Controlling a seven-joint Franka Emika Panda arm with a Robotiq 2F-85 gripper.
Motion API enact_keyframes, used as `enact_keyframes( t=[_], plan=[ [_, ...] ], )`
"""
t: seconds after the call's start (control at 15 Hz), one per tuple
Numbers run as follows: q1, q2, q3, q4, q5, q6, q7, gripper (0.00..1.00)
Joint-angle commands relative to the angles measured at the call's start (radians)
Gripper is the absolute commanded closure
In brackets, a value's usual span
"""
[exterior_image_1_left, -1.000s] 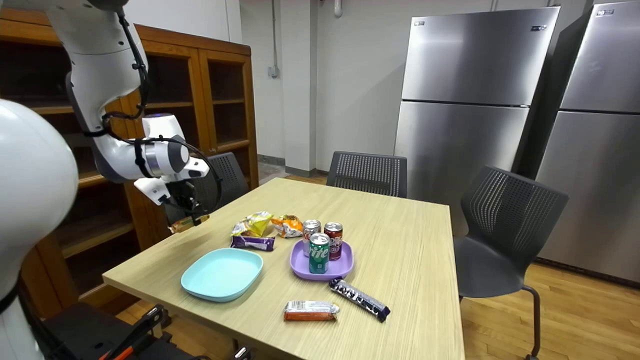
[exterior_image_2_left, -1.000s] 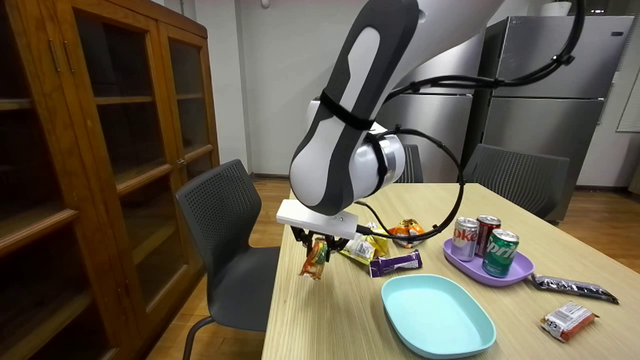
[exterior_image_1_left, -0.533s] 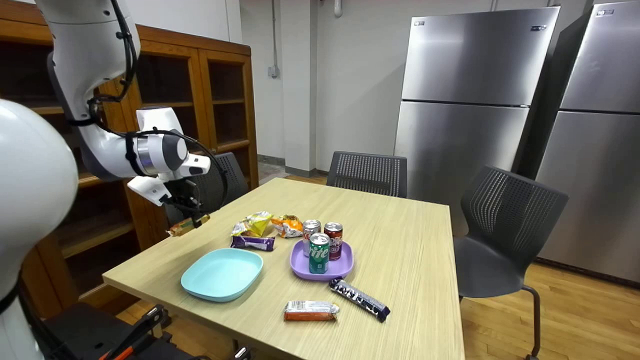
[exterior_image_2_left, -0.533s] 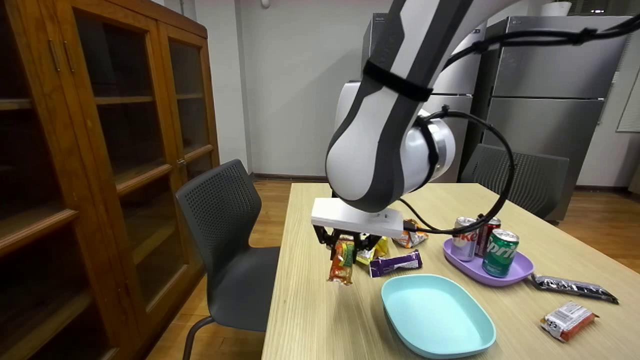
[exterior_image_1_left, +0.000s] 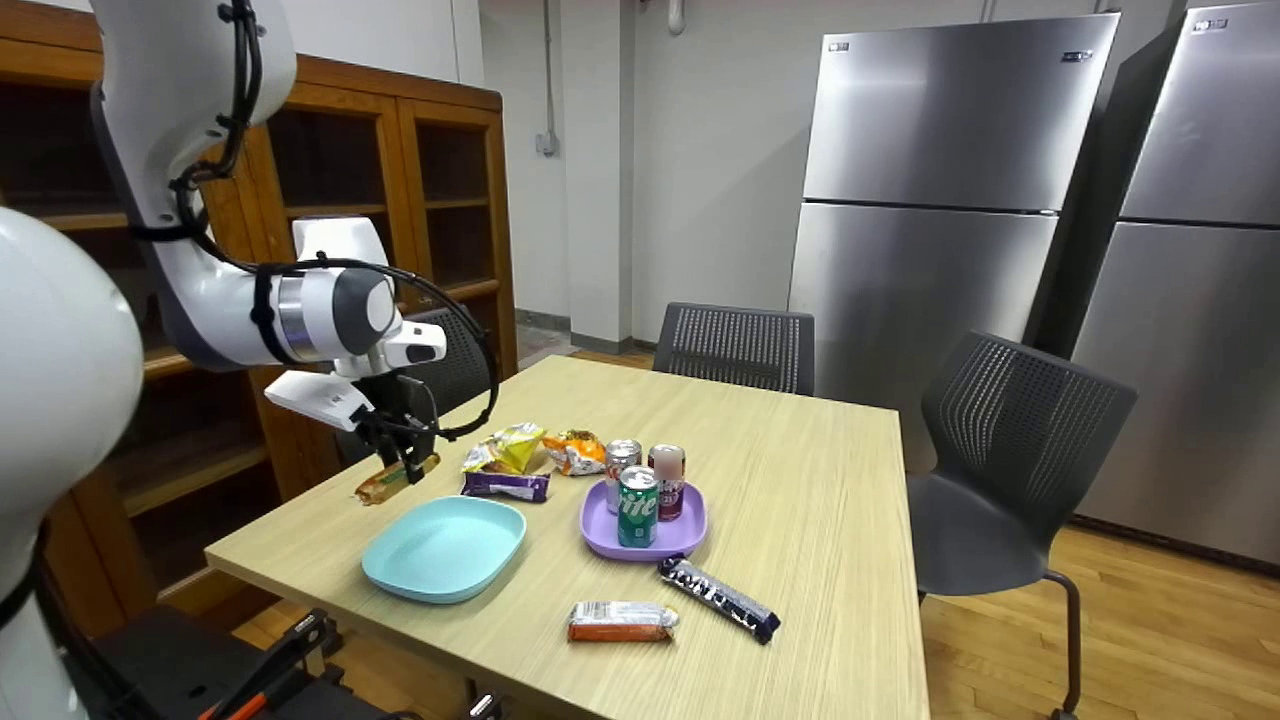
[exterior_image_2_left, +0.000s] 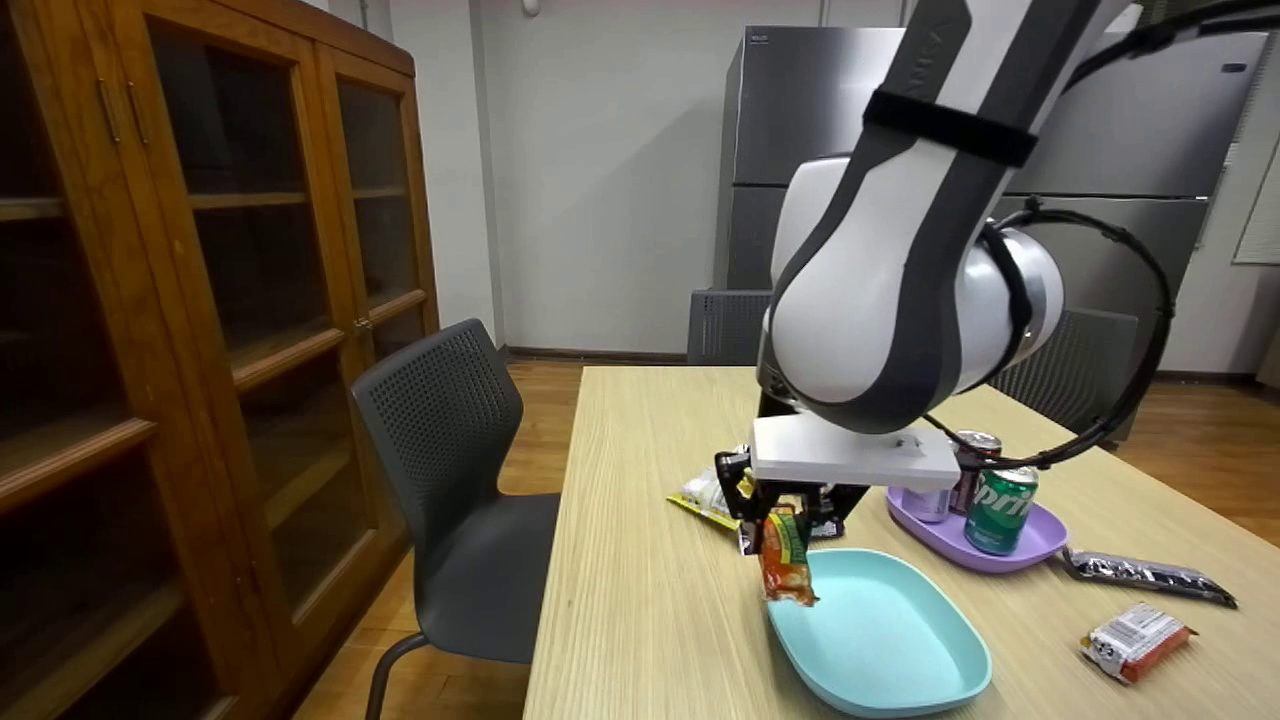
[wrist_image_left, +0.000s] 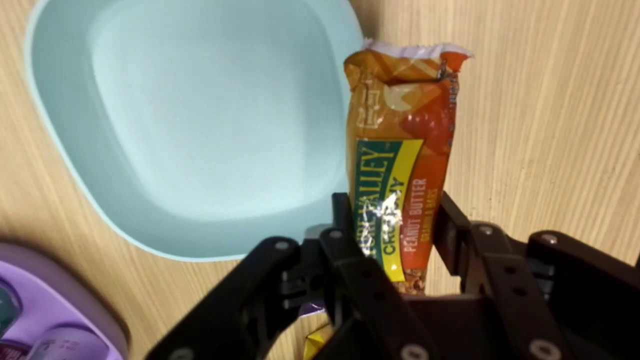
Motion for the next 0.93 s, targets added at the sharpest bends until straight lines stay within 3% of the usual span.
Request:
enact_keyframes(
  t=[0.0,0.27,0.87],
  plan=[
    [-0.074,-0.033,0.024,-0.06,0.015,0.03,-0.106,0.83],
    [-0.085,0.02,-0.018,-0.052,0.003,0.062,-0.148,0.83],
    [-0.153,0.125,0.041,-0.033,0.074,0.189,-0.252,0.83]
  ],
)
